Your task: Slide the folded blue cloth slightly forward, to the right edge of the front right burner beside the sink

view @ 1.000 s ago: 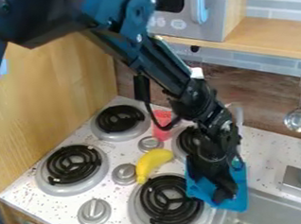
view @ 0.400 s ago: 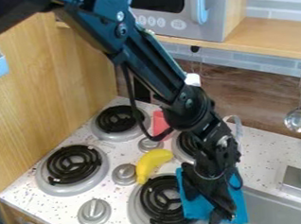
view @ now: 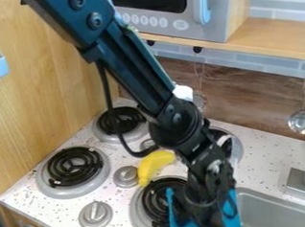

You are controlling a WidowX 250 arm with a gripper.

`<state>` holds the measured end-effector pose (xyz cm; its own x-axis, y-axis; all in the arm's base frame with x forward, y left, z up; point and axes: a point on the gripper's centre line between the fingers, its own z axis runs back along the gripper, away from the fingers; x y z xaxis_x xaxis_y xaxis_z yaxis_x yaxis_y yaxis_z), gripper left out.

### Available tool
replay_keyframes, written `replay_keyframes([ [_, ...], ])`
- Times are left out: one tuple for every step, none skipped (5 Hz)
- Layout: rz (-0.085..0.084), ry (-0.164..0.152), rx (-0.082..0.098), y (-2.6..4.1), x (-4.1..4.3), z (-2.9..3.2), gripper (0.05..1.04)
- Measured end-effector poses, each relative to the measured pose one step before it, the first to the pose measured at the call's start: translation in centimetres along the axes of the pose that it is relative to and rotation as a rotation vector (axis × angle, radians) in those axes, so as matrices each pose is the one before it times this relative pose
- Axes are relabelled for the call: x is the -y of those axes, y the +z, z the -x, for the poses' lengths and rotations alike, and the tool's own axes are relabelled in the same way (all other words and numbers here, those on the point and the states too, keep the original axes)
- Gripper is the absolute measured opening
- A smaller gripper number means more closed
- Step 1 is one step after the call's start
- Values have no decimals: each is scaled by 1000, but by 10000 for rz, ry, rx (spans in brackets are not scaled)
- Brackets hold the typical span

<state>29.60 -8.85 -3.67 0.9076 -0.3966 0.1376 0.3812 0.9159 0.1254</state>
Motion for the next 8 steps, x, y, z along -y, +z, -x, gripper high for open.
replay_keyframes([
  [-114, 100, 135, 1532, 1017, 1602, 1001],
  [-187, 212, 155, 1169, 81, 1632, 1001],
  [137, -351, 208, 57, 175, -297, 1001],
  [17, -77, -14, -732, -1216, -937, 1001],
  [-44, 213, -17, -654, -1944, -1210, 1001],
  [158, 170, -294, -1388, -1152, -1463, 1001],
  [-9, 161, -73, -678, -1019, -1704, 1001],
  [-88, 75, -37, -268, -365, -1335, 1001],
])
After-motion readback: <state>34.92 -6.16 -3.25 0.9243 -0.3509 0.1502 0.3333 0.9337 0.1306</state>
